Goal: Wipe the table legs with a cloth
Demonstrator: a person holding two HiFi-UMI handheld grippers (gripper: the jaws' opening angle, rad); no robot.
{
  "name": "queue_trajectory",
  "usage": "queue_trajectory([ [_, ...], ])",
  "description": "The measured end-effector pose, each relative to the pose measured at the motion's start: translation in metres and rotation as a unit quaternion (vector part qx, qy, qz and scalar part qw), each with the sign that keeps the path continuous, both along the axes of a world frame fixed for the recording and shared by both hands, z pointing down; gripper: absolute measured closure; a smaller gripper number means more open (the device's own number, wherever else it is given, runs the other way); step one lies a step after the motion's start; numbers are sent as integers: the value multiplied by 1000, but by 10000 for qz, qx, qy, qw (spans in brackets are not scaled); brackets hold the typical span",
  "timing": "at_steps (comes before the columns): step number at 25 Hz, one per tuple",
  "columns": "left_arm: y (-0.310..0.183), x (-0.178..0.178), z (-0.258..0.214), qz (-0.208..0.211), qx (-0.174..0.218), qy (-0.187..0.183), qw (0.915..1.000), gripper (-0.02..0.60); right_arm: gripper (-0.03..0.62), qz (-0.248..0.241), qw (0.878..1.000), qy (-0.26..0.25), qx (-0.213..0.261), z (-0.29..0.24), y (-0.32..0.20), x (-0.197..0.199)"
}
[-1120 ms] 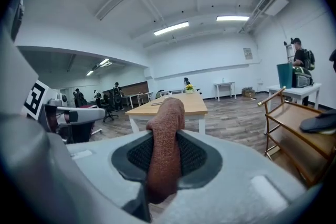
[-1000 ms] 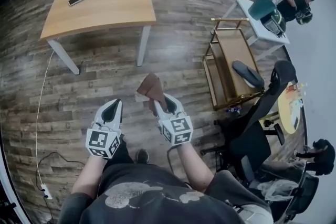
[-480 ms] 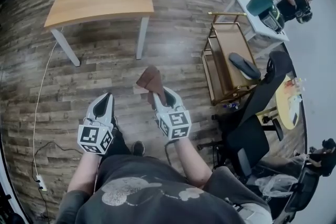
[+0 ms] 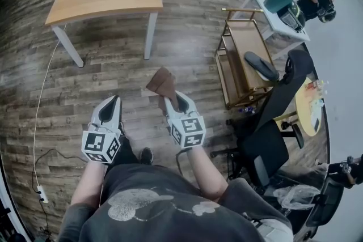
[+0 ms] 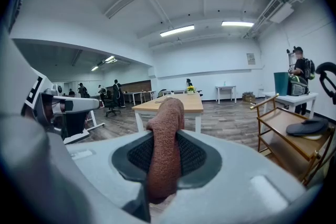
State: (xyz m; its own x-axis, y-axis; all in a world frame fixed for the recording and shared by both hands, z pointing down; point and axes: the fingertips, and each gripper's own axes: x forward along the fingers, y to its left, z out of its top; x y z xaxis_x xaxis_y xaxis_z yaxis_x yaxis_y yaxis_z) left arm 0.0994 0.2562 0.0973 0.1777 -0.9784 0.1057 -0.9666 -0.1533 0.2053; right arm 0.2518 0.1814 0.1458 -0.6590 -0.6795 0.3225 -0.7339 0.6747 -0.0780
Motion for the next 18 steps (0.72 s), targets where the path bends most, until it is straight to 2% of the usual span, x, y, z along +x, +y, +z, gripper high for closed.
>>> queue_trajectory([
  [10, -1, -8, 5, 21, -21, -17, 10000, 561, 513, -151, 9997, 166, 124, -2, 2, -7],
  [18, -5, -1, 11, 302, -88, 1, 9995, 561, 513, -35, 9998, 210, 38, 3, 2, -2],
])
